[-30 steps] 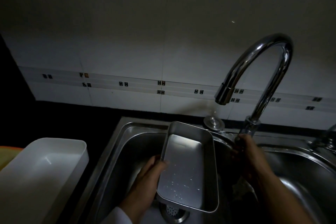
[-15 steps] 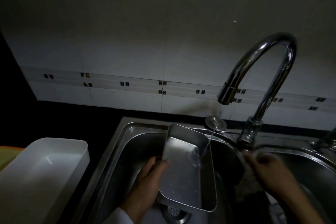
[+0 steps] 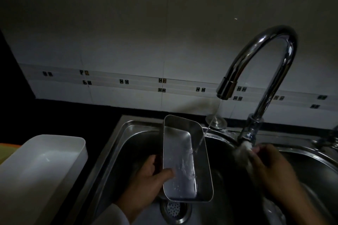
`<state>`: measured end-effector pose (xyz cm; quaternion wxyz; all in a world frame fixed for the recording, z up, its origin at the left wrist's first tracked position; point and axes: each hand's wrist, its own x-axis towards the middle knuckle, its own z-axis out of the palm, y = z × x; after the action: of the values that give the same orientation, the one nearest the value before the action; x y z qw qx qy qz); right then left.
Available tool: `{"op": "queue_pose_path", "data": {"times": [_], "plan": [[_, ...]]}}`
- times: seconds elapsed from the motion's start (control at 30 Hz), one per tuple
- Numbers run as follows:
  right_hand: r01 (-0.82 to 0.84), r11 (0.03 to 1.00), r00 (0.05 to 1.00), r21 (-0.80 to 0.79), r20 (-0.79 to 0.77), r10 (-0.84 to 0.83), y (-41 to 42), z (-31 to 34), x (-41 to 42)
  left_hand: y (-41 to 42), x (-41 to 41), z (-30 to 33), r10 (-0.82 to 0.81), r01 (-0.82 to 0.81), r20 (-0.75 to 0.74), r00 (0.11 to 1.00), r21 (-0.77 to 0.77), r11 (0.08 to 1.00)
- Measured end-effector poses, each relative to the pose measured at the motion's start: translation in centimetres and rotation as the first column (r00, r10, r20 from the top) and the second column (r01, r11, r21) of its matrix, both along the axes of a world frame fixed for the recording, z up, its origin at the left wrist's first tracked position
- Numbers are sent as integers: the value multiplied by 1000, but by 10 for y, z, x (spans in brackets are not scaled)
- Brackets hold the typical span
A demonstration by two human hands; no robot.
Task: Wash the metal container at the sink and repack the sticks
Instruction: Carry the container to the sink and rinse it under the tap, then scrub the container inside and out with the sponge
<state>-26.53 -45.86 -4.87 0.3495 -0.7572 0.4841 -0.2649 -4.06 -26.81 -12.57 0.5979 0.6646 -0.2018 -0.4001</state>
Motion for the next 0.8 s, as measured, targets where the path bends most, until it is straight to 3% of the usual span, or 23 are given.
{"op": "queue_pose_path", "data": {"times": [0.1,0.23,0.33,0.47,0.67,0.8], "plan": [[-60,993,903,106,430,8,22,4,22,-1,-3,-1,-56,56,-25,998,-14,998],[-146,984,832,98,550,69,40,0,52,-4,-6,-4,-91,88,-65,994,-40,995],[-156,987,889,38,440,124,43,-22,63,-5,-6,-8,-98,95,-97,990,-38,995],[-205,953,967,-222,102,232,47,-40,64,-8,-7,-10,-70,71,-131,989,6,997],[-470,844,854,-259,-377,359,63,-54,72,-10,-12,-12,-102,104,-73,992,24,994],[-512,813,847,-277,-320,424,66,-56,78,-11,-15,-9,-90,88,-59,994,-27,996]]}}
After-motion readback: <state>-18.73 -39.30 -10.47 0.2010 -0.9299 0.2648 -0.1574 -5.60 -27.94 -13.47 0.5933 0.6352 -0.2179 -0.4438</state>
